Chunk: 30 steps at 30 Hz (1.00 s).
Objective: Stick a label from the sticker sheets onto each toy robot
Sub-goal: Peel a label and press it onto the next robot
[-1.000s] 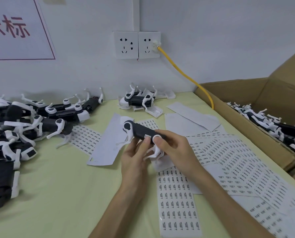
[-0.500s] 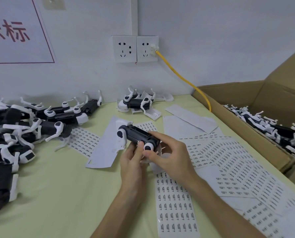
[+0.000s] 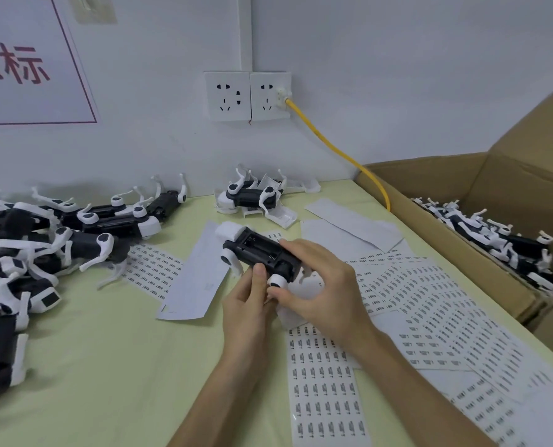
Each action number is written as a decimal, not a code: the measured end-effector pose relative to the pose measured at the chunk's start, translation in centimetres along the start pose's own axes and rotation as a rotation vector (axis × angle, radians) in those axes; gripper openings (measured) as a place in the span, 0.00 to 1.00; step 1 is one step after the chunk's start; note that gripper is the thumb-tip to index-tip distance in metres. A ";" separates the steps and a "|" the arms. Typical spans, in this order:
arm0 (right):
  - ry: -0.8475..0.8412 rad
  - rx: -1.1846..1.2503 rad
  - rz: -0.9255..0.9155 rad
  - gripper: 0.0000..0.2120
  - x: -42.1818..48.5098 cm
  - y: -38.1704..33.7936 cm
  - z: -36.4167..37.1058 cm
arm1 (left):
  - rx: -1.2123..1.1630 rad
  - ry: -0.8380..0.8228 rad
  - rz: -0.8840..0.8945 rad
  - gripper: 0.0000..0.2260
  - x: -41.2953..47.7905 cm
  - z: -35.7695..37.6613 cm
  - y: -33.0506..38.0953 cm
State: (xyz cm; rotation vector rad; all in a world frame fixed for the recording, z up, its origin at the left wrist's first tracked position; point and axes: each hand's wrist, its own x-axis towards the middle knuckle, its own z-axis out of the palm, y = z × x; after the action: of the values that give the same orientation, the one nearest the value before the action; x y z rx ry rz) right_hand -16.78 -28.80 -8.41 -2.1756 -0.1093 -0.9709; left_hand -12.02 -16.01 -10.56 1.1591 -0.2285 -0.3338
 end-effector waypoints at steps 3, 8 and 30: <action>0.082 -0.051 -0.046 0.27 0.8 0.0 -0.7 | 0.075 -0.086 0.101 0.17 0.0 0.2 0.4; 0.149 -0.047 0.033 0.23 2.7 -0.7 -2.9 | 0.676 -0.279 0.269 0.20 -0.3 -0.4 0.5; 0.882 1.240 0.923 0.27 5.5 6.6 -18.0 | 1.301 -0.485 0.341 0.24 0.1 -0.7 -1.0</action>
State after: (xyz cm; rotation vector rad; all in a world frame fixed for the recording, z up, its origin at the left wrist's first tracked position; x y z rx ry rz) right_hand -21.54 -46.59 -0.74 -0.4308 0.5296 -0.8237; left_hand -11.83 -15.79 -11.73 2.2545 -1.1749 -0.1268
